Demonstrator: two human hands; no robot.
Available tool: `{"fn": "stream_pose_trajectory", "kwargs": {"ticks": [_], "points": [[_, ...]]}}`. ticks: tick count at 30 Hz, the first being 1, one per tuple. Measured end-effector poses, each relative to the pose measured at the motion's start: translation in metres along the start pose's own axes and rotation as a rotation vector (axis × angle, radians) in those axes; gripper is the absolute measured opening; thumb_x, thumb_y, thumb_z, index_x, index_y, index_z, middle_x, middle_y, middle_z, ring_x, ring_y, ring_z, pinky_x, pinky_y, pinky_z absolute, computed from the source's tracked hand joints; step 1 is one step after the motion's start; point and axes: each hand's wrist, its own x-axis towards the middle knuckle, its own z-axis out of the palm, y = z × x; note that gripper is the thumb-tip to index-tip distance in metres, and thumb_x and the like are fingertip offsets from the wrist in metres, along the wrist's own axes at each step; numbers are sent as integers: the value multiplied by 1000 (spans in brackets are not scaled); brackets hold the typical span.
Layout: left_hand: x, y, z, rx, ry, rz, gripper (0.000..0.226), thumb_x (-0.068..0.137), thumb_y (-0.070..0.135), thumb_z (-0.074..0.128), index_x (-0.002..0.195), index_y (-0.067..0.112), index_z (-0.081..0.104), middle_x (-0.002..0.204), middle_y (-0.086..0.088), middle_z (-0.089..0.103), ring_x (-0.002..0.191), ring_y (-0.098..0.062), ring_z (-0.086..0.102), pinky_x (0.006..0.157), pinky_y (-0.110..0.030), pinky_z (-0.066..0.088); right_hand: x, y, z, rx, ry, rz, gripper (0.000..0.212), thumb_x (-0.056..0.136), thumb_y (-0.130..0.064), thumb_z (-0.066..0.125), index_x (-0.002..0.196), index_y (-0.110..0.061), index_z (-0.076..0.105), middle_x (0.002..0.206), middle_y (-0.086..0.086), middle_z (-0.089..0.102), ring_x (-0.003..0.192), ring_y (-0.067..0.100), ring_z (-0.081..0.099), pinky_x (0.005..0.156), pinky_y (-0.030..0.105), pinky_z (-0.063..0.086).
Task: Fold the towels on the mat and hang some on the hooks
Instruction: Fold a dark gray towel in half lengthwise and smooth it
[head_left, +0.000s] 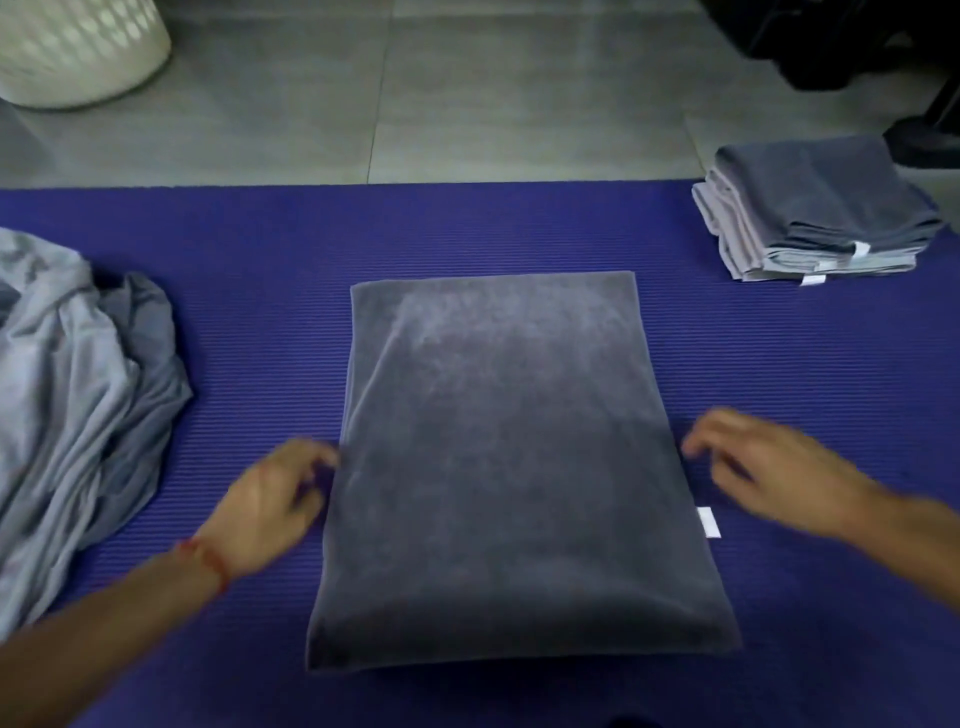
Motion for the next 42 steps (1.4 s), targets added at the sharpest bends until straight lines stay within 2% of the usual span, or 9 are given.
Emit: {"fn": "stream_pose_trajectory", "kwargs": {"ticks": [5,9,15,19,28,31,36,39,42], "points": [[165,5,-8,-418,76,-472,42,65,40,73,102,18,68,87,-2,67,77,-18,59,77,-32,52,147,25,-11,230,152,385,33,98,-19,61,128,-7,59,124,15,64,113,34,62,98,44,49],[222,17,-4,-534,235,-592,22,87,29,70,96,9,70,92,-9,67,87,-25,63,83,-40,57,210,31,3,396,150,624,49,100,-42,59,133,-6,55,134,18,57,123,41,54,102,49,48],[238,16,-6,-540,387,-508,33,92,23,72,66,20,51,69,3,54,66,-10,49,63,-22,46,254,36,10,522,345,736,42,99,-51,52,111,-15,70,122,14,65,117,38,57,94,44,50],[235,-1,-23,-676,380,-457,25,91,13,74,72,18,58,75,-5,59,79,-20,56,76,-36,55,256,38,-2,745,503,713,18,96,-30,69,102,-13,73,99,0,66,92,13,60,80,22,43],[249,-14,-11,-269,469,-609,18,84,21,78,81,18,60,95,-7,70,90,-24,69,89,-32,56,250,50,10,555,580,637,37,88,-27,79,110,-3,63,107,11,64,97,21,61,82,20,42],[230,9,3,164,555,-306,26,91,32,58,110,14,58,120,-14,61,112,-35,56,92,-43,44,236,24,8,214,597,433,31,96,-29,65,112,-5,56,121,18,55,111,36,54,94,47,47],[162,41,72,510,147,59,61,100,53,31,157,31,28,167,-8,19,153,-37,14,119,-63,17,190,-31,62,-160,164,-79,70,102,-59,25,162,-23,19,171,12,6,157,34,7,123,61,15],[153,28,85,546,23,29,64,101,59,15,160,39,2,170,-3,1,156,-33,-3,121,-65,4,179,-14,72,-206,104,-29,74,101,-64,13,164,-26,5,172,4,-1,158,28,-2,126,55,5],[154,35,79,557,-18,4,64,102,57,14,161,35,4,170,-4,1,155,-35,-3,120,-67,3,170,12,63,-189,86,156,77,100,-65,8,164,-23,1,172,6,-4,158,26,-6,126,54,1]]}}
